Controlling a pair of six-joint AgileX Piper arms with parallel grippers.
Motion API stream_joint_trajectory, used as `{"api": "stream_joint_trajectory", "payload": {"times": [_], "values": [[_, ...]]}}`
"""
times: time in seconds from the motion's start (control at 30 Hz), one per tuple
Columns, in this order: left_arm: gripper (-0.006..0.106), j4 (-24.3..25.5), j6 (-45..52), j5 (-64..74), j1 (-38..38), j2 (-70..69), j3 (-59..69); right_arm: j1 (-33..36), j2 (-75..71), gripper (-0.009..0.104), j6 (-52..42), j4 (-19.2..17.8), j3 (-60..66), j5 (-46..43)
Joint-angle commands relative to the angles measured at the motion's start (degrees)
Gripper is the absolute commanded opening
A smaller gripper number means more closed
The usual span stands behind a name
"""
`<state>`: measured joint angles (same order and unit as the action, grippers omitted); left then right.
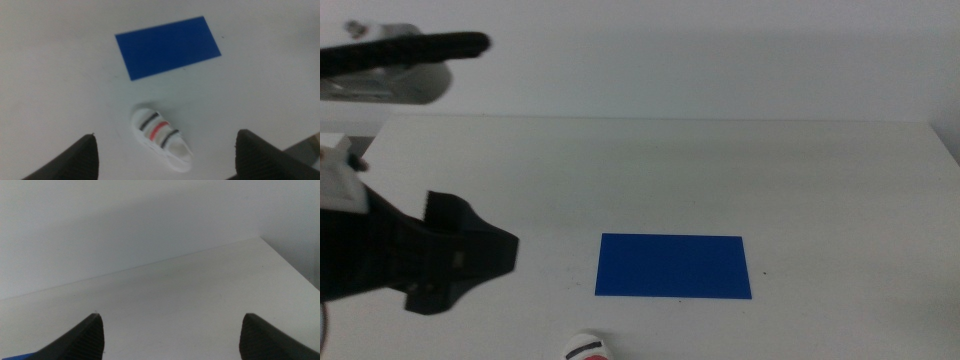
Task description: Use one arm to grab the shoe from the table and place it on the mat.
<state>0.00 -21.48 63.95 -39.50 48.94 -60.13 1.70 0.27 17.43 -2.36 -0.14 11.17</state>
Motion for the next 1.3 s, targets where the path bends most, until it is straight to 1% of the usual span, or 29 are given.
{"api": "stream_joint_trajectory", "payload": {"times": [0.0, 0.13, 0.3, 0.4, 0.53, 0.8, 0.87, 1.0, 1.17, 1.27], "values": [[0.094, 1.12, -4.32, -0.35, -2.46, 0.78, -0.51, 0.10, -0.27, 0.079, -0.20, -0.42, 0.14, -0.49], [0.094, 2.13, -8.29, -0.35, -4.65, 2.85, -0.51, 0.10, -0.27, 0.079, -0.20, -0.42, 0.14, -0.49], [0.094, 1.24, -9.33, -0.81, -4.77, 5.44, -0.51, 0.10, -0.27, 0.079, -0.20, -0.42, 0.14, -0.49], [0.094, 1.10, -11.96, -1.66, -4.77, 6.86, -0.51, 0.10, -0.27, 0.079, -0.20, -0.42, 0.14, -0.49], [0.094, 0.96, -12.26, -2.09, -4.77, 7.89, -0.51, 0.10, -0.27, 0.079, -0.20, -0.42, 0.14, -0.49], [0.094, 0.87, -21.39, -3.36, -5.59, 10.00, 1.88, 0.10, -0.27, 0.079, -0.20, -0.42, 0.14, -0.49], [0.094, 1.43, -25.79, -3.46, -6.91, 10.84, 2.62, 0.10, -0.27, 0.079, -0.20, -0.42, 0.14, -0.49], [0.094, 3.99, -38.70, -4.18, -11.19, 13.23, 3.42, 0.10, -0.27, 0.079, -0.20, -0.42, 0.14, -0.49], [0.094, 8.32, -59.81, -1.58, -18.16, 18.84, 3.42, 0.10, -0.27, 0.079, -0.20, -0.42, 0.14, -0.49], [0.094, 9.07, -68.06, -0.12, -20.64, 22.57, 3.42, 0.10, -0.27, 0.079, -0.20, -0.42, 0.14, -0.49]]}}
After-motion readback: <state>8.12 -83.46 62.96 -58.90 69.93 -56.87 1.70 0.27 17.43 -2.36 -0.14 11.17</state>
